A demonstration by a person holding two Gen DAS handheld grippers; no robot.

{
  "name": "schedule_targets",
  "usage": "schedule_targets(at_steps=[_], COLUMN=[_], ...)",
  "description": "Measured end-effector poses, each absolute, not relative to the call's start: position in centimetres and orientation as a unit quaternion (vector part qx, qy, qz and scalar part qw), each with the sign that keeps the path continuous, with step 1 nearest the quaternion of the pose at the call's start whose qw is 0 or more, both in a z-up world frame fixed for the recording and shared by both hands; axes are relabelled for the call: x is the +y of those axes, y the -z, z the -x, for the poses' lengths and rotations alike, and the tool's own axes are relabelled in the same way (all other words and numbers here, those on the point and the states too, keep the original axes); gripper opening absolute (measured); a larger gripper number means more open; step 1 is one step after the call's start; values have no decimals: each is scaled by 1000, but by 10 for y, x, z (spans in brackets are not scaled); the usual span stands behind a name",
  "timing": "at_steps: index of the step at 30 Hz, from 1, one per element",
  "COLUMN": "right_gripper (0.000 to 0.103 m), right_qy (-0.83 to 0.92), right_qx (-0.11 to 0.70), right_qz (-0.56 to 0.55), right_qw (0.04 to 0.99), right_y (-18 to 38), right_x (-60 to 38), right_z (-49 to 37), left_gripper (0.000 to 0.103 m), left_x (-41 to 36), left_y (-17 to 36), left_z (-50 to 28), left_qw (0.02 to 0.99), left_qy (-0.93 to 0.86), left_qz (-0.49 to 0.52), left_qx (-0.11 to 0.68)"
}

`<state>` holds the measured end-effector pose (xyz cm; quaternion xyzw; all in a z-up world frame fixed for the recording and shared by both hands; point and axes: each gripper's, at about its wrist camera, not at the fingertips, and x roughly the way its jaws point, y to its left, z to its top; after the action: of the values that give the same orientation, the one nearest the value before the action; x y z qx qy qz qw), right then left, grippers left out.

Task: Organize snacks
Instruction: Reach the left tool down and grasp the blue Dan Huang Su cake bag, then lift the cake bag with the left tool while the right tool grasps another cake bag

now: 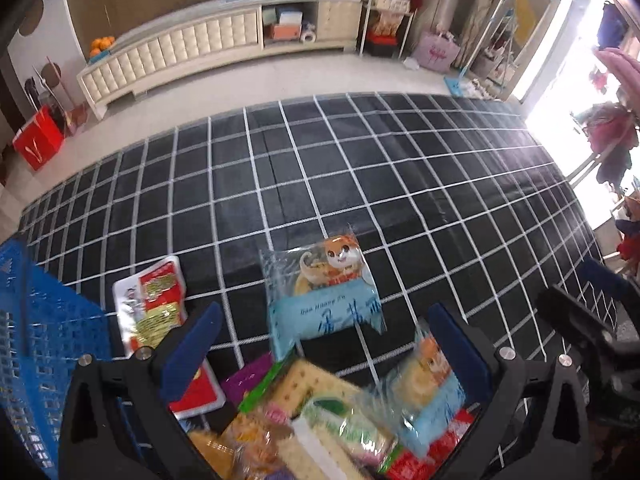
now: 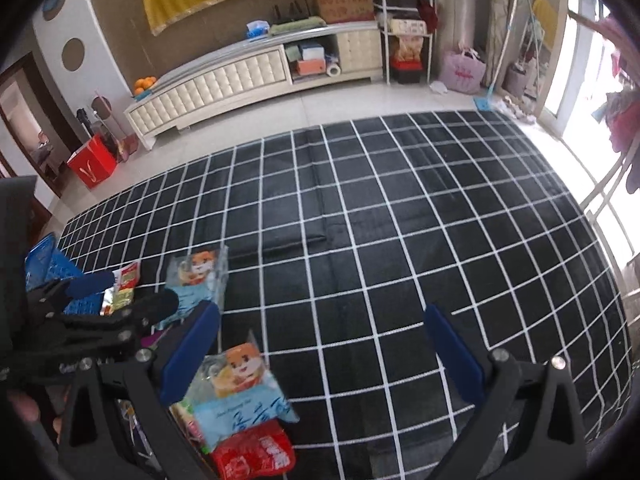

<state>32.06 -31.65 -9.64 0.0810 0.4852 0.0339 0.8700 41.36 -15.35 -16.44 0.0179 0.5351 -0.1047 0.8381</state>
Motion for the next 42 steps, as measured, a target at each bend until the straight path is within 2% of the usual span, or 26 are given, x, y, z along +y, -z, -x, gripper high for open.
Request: schedule_targets(at_steps=[11,14,19,33,42], right_gripper=[103,103,103,103,103], right_qy=[-26,-25,-29,-100,-157], right_qx=[503,505,505,517,567], right_qz=[-106,-110,-107,-87,-17], right_qw=[858,856,856,845,808], right_y=[123,125,121,99,130], right_x=[-332,-333,-331,-296,-264], right_z=[-327,-325,-320,-299,-302], left_gripper=[103,85,69,67,67], left_x=[-156,-150,-140,-92,-83], left_y=[220,231,227,120,123], left_z=[-457,-461,-452,-354,-302], left_qw=[798,791,796,843,845], left_qy=[73,83,76,88,58], left_qz=[-12,16,27,62,74], left_qx=[597,606,600,527,527])
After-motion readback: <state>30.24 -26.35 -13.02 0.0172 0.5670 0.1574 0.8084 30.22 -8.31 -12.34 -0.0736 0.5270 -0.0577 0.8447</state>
